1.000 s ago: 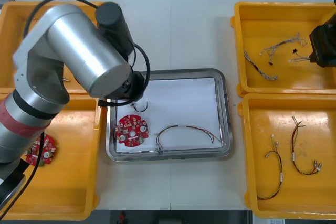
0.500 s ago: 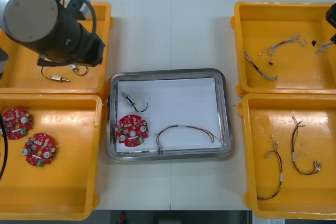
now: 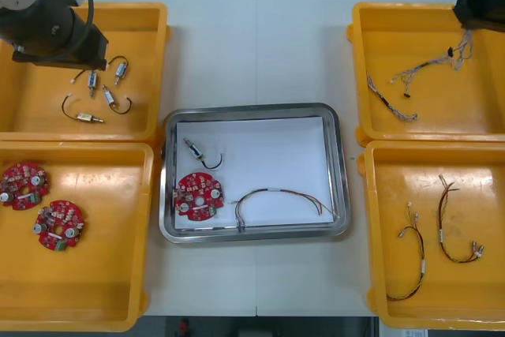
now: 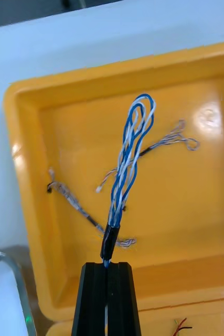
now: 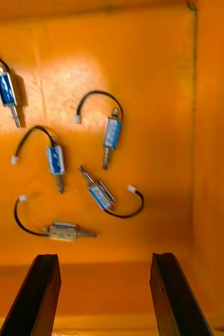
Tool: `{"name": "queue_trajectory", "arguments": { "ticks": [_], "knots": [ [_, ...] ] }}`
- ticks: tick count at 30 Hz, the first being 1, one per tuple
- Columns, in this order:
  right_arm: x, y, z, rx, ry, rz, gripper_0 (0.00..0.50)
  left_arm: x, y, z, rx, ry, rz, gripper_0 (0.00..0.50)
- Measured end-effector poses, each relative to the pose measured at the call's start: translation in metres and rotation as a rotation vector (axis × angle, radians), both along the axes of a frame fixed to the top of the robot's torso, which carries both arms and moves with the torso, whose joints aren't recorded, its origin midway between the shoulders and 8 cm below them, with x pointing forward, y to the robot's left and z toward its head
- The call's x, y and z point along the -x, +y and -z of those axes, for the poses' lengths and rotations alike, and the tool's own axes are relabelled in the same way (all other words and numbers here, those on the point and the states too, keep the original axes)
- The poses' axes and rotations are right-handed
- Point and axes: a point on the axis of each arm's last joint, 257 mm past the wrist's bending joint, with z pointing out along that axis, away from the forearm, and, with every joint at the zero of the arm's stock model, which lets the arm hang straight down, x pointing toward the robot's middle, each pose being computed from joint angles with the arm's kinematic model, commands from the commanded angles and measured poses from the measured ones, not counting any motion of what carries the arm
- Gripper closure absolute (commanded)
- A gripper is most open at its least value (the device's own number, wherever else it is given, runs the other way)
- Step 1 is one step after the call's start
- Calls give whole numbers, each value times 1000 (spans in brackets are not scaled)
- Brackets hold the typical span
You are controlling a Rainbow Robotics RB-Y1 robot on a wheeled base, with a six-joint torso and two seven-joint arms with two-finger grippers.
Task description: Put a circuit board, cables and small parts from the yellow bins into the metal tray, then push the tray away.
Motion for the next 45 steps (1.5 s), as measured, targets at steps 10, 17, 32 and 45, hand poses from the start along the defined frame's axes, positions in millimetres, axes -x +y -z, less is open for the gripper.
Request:
{"name": "queue_trajectory", "arguments": {
  "ticks": [10,17,32,45],
  "knots": [
    [25,73,28,391,23,-482,500,-51,37,7,-32,-117,79,0],
    [46,121,46,619,26,-822,500,-71,59,21,4,-147,19,0],
    [69,179,114,877,84,-1261,500,-108,86,45,57,-164,-80,0],
    [40,236,172,1009,-20,-1470,500,-126,78,61,-25,-215,27,0]
  ]
}}
